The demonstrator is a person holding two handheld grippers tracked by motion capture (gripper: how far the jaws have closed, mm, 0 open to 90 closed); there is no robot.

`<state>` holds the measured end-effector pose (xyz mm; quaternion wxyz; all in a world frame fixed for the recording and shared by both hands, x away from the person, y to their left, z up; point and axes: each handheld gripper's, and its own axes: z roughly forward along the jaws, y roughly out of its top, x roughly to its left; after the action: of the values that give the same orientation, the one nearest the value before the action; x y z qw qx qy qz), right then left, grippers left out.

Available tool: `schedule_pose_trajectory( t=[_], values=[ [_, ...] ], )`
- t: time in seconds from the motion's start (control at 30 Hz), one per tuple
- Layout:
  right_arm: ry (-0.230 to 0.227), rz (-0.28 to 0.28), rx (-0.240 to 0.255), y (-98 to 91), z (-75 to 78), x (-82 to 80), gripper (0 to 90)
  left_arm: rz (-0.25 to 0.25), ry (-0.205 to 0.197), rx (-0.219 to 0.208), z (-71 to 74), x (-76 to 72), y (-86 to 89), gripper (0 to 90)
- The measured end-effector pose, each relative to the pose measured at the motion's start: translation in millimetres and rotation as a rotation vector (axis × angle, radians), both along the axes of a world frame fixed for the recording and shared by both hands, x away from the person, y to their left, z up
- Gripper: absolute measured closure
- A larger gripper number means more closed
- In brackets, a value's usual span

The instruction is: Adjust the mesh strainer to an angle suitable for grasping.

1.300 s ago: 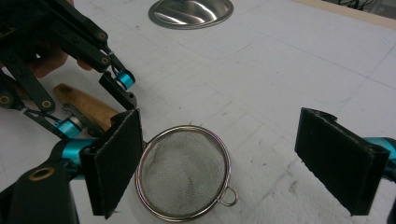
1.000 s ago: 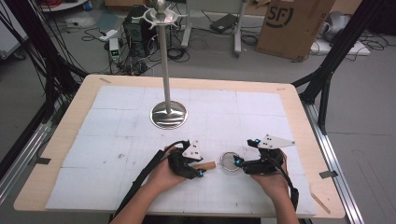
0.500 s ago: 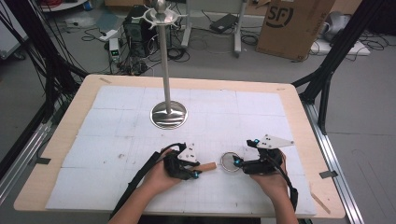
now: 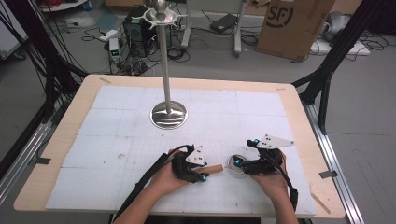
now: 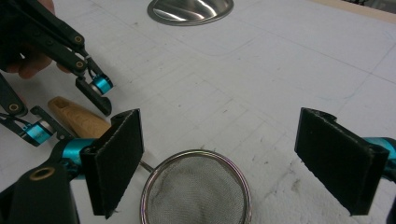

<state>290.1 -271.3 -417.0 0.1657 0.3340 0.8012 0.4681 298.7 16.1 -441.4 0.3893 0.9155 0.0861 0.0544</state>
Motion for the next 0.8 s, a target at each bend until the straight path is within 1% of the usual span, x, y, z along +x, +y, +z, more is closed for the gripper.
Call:
schedule_pose_trajectory(
  t=[0.07, 0.17, 0.23, 0.33, 0.37, 0.43, 0.47, 0.6, 0.67, 0.8],
  values=[
    [0.001, 0.001, 0.004, -0.1, 0.1, -0.1, 14.6, 0.021, 0.001, 0.003, 0.2, 0.4, 3.0, 53.8],
    [-0.005, 0.002, -0.001, -1.2, 0.2, 0.2, 14.6, 0.042, 0.006, 0.002, -0.2, 3.2, 10.2, 51.5],
    [-0.002, 0.0, 0.0, -1.2, 0.4, -0.2, 14.6, 0.061, 0.014, -0.004, -0.7, 5.3, 15.1, 51.3],
    [0.0, -0.002, 0.005, -1.1, 0.7, -0.6, 14.6, 0.09, 0.015, -0.011, -1.0, 8.3, 20.9, 51.0],
    [-0.002, 0.001, 0.003, -1.1, 0.6, -0.4, 14.7, 0.098, 0.012, -0.005, -0.7, 10.0, 23.2, 50.9],
    [-0.004, 0.001, -0.002, -1.1, 0.3, 0.0, 14.7, 0.118, 0.014, -0.011, -1.3, 11.9, 25.5, 49.7],
    [-0.004, 0.001, -0.002, -1.1, 0.3, 0.0, 14.7, 0.123, 0.013, -0.008, -1.3, 13.7, 26.9, 49.7],
    [0.001, -0.003, -0.001, -0.8, 0.1, 0.0, 14.7, 0.161, 0.021, -0.023, -3.3, 19.8, 29.6, 44.9],
    [0.004, -0.004, 0.0, -0.7, 0.0, -0.2, 14.7, 0.179, 0.029, -0.038, -4.7, 23.2, 30.6, 44.8],
    [0.005, -0.001, -0.004, -0.7, -0.4, 0.1, 14.8, 0.223, 0.024, -0.053, -6.2, 29.6, 33.2, 43.4]
  ],
)
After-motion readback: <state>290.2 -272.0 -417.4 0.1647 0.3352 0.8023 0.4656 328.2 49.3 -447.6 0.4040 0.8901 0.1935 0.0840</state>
